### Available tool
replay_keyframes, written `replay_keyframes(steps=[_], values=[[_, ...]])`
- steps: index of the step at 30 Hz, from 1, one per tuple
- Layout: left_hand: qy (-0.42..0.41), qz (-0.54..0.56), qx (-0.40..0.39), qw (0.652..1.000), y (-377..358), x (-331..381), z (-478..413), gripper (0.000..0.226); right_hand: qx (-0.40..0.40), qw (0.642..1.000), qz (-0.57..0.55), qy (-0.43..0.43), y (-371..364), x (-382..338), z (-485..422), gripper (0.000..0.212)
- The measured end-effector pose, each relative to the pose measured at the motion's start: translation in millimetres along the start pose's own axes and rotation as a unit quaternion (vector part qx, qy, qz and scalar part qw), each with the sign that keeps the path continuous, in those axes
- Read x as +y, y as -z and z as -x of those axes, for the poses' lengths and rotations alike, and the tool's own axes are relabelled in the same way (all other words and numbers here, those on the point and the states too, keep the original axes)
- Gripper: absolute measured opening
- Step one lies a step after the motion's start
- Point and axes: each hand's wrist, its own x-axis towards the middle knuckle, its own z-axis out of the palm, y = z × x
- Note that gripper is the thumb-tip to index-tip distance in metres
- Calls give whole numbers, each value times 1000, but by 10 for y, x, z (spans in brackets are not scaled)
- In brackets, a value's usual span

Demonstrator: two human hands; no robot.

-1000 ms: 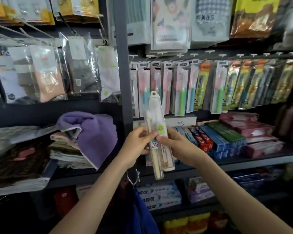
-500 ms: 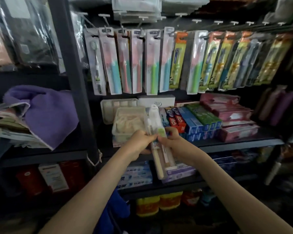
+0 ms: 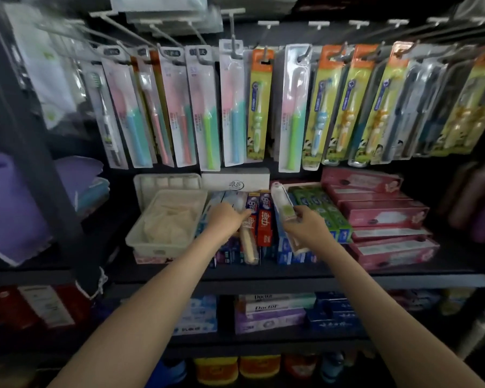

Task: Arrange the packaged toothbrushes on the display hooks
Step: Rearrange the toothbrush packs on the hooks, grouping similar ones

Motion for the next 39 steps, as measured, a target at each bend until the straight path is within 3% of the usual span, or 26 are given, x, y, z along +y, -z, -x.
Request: replay_keyframes(steps=[5, 9, 12, 18, 23, 27, 35, 39], values=[[-21, -202, 56, 977, -268, 26, -286, 27, 22, 992, 122, 23, -157, 118, -313, 35], [-55, -343, 75, 935, -337, 13, -415, 20, 47, 960, 274, 19, -195, 150, -390, 44], [-74, -390, 69, 915, -230, -42, -456, 34, 59, 944, 324, 21, -180, 93, -381, 46], [-163, -315, 59, 933, 70, 17, -160, 37, 110, 928, 343, 93, -231, -164, -241, 41], [-225, -279, 99, 928, 587, 133, 62, 29, 144, 938, 268, 169, -245, -568, -208, 30], [-288, -250, 144, 913, 958, 263, 87, 32, 218, 937, 185, 199, -181, -841, -206, 32], [-343, -228, 142, 900, 961, 306, -102, 47, 371, 919, 68, 116, 257, -994, -403, 46], [-370, -218, 162, 888, 822, 383, -204, 49, 399, 912, 53, 75, 531, -1034, -603, 52]])
